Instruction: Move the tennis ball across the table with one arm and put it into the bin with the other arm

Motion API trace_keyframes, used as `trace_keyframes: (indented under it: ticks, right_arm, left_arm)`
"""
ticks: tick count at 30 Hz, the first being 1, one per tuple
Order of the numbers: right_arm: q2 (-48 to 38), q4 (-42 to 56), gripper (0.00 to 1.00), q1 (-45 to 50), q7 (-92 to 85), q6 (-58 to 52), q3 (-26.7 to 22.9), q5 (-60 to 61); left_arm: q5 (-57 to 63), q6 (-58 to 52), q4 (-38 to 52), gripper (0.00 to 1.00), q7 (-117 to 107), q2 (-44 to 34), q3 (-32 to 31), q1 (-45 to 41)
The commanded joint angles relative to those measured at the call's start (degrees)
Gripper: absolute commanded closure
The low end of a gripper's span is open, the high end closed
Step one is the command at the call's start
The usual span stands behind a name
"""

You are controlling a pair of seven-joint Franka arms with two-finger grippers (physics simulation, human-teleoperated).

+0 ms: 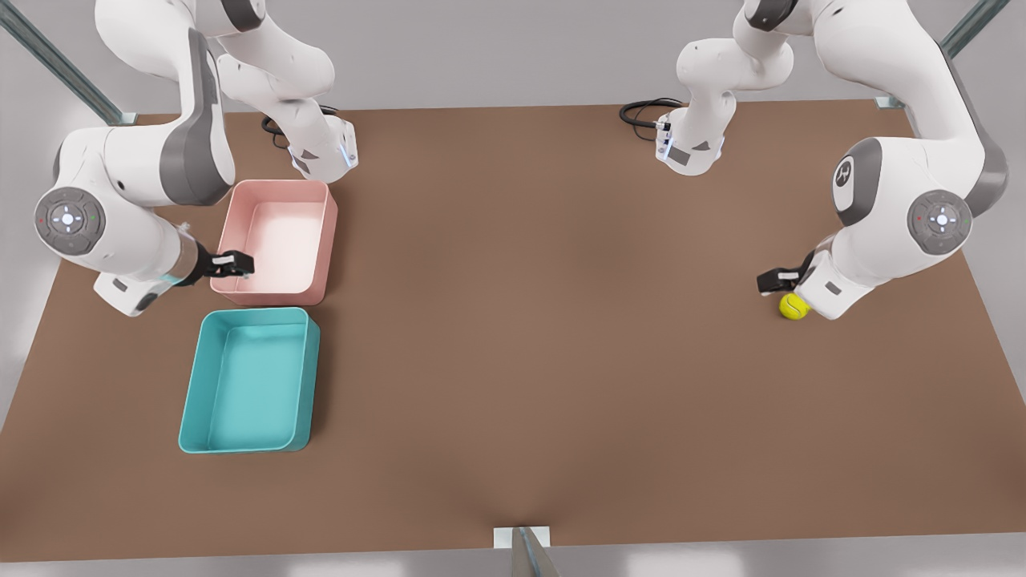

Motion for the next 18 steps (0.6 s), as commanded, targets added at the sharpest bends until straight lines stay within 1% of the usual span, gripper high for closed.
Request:
trace_keyframes:
  ticks: [1, 2, 3, 4, 5, 6, 7, 8, 9, 11, 12, 13, 14, 15, 17, 18]
  right_arm:
    - [-0.07, -0.17, 0.0, -0.15, 0.87, 4.13, -0.02, -0.57]
    - [0.02, -0.17, 0.0, -0.24, 0.87, 4.14, -0.11, -1.27]
    - [0.02, -0.17, 0.0, -0.33, 0.78, 3.96, -0.11, -1.1]
    - [0.99, -0.43, 0.0, -0.86, 0.87, 3.96, -0.11, -1.18]
    - [2.13, -0.43, 0.0, -1.21, 0.78, 3.87, -0.37, -1.71]
    - [3.01, -0.34, 0.0, -1.74, 0.78, 4.23, -0.55, -1.71]
    - [3.45, -0.34, 0.0, -1.74, 0.87, 4.4, -0.55, -1.8]
    - [4.68, 0.18, 0.0, -1.74, 0.87, 5.63, -0.55, -1.8]
    - [4.77, 0.53, 0.0, -1.65, 0.78, 6.77, -0.55, -2.06]
    - [4.77, 1.24, 0.0, -1.47, 0.69, 6.95, -0.46, -3.03]
    - [4.77, 0.8, 0.0, -1.74, 0.61, 7.04, -0.46, -2.68]
    - [4.86, 0.71, 0.0, -1.74, 0.61, 7.04, -0.46, -2.68]
    - [5.12, 0.09, 0.0, -2.7, 0.43, 6.86, -0.46, -2.15]
    - [5.12, 0.01, 0.0, -2.79, 0.43, 6.95, -0.46, -1.36]
    - [5.12, 0.09, 0.0, -2.36, 0.43, 7.3, -0.46, -2.32]
    - [5.21, 0.09, 0.0, -2.26, 0.52, 7.57, -0.46, -2.33]
  left_arm:
    - [-0.06, 2.31, 0.03, 0.0, -3.01, -0.05, -0.01, 0.0]
    - [-0.06, 2.31, -0.06, 0.01, -3.01, -0.05, -0.01, 0.0]
    - [0.03, 2.31, 0.03, 0.34, -2.75, 0.04, 0.08, 0.09]
    - [-0.23, 2.22, -0.24, 0.74, -2.57, 0.39, 1.65, 0.27]
    - [-1.55, 2.4, -0.59, 0.79, -2.48, 1.7, 2.89, 0.88]
    - [-0.85, 4.93, -2.95, 0.79, 14.61, 2.68, 5.87, 1.14]
    - [3.01, 10.82, -6.56, 0.79, 30.45, 2.76, 8.6, 1.14]
    - [7.77, 18.29, -10.87, 0.79, 48.63, 2.76, 8.87, 2.81]
    - [7.59, 22.34, -12.45, 0.79, 63.86, 3.2, 9.13, 4.66]
    - [6.71, 25.68, -13.33, 0.79, 72.03, 5.05, 9.39, 6.15]
    - [6.71, 32.53, -16.32, 0.79, 84.69, 5.05, 9.48, 7.65]
    - [7.06, 35.27, -18.69, 0.79, 90.5, 5.05, 9.57, 8.26]
    - [11.19, 36.23, -20.27, 0.79, 93.22, 5.31, 9.48, 8.35]
    - [11.72, 40.45, -21.33, 0.79, 103.23, 5.66, 9.48, 8.35]
    - [11.72, 43.96, -22.12, 0.79, 117.82, 6.81, 9.48, 10.72]
    - [11.46, 44.14, -22.12, 0.79, 122.67, 9.44, 9.39, 12.66]
